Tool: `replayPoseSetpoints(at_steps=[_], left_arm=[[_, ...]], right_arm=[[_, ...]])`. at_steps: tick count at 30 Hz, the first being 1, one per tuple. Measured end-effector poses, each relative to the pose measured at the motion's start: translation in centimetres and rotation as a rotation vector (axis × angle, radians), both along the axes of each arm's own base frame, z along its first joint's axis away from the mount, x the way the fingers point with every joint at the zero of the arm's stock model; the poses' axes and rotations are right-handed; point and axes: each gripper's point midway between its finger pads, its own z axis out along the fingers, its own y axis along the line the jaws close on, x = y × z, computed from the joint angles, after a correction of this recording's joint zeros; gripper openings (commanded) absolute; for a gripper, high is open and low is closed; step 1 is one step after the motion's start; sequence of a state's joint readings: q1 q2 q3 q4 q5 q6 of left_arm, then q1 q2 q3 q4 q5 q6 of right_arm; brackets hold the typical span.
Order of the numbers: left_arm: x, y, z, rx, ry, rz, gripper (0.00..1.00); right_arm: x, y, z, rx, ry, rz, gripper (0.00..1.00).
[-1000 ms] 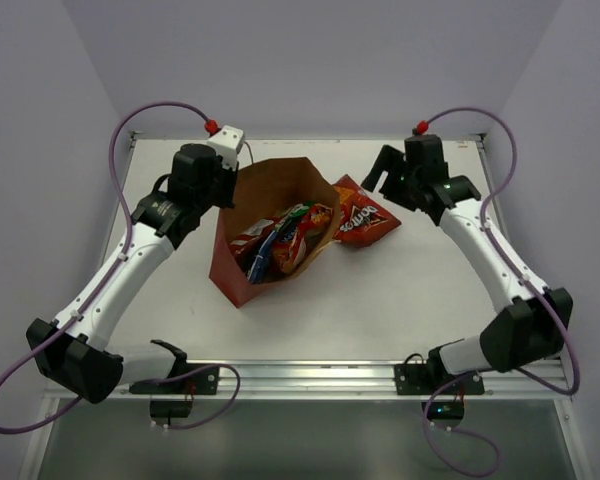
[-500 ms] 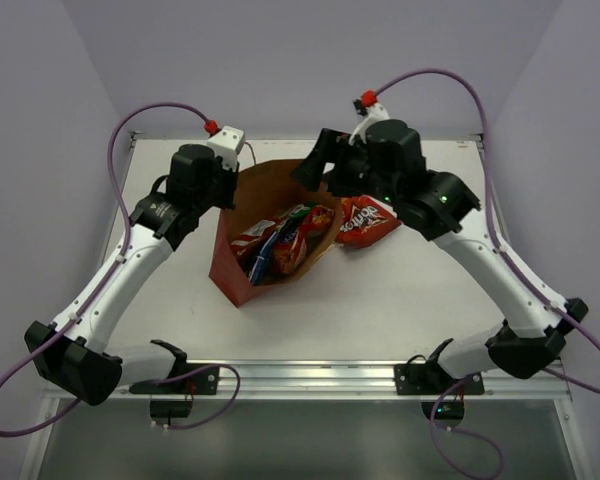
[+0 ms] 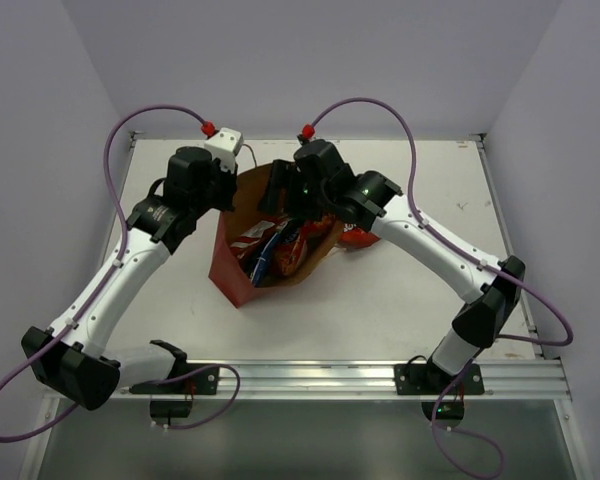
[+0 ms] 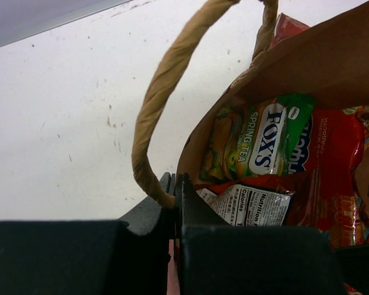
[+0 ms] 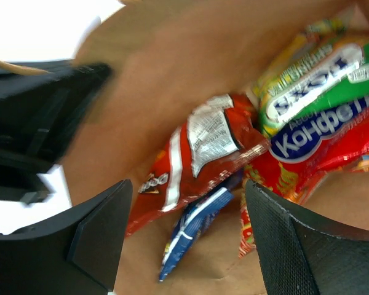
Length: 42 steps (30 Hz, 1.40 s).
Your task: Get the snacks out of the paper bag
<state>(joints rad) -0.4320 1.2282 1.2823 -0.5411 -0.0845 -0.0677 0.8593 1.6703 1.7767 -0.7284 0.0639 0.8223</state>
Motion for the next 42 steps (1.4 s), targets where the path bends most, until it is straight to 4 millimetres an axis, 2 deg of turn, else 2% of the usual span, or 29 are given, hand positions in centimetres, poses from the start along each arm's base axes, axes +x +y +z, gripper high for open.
replayPoseSetpoints(at_steps=[5,12,19,24,31,36,39,40,42], left_arm=[[0.0,0.0,0.0,0.0,0.0,0.0,0.0],[0.0,0.0,0.0,-0.002,0.0,-0.003,0.0],[-0.1,-0.1,0.1,-0.005,-0.001,-0.008,0.0],[-0.2,-0.2,0.1,-0.008,-0.001,-0.012,0.0],[-0.3,-0.3,0.2,-0.012,-0.001,-0.018,0.0],[-0.4,-0.3,0.2,-0.014,0.0,-0.022,0.0],[-0.4,-0.3,0.1,-0.013,0.0,-0.022,0.0],[-0.4,-0.3,0.1,-0.014,0.0,-0.022,0.0],[-0.4,-0.3,0.1,-0.014,-0.001,-0.022,0.0]], right_arm=[[-0.9,-0.1,-2.9,-0.031,0.074,-0.008,0.77],[-1.1,0.4,-5.7,-0.052,0.143,-0.014,0.76],[-0.3,1.2,-7.5,-0.062,0.162,-0.027,0.71],[0.5,2.2,-8.0,-0.058,0.16,-0.03,0.67],[1.2,2.6,-8.7,-0.063,0.154,-0.037,0.5],[1.8,3.1,-9.0,-0.063,0.146,-0.043,0.43],[2.0,3.4,-8.9,-0.056,0.14,-0.04,0.28],[2.0,3.4,-8.9,-0.055,0.141,-0.038,0.17],[1.9,3.6,-8.7,-0.049,0.142,-0.03,0.07]])
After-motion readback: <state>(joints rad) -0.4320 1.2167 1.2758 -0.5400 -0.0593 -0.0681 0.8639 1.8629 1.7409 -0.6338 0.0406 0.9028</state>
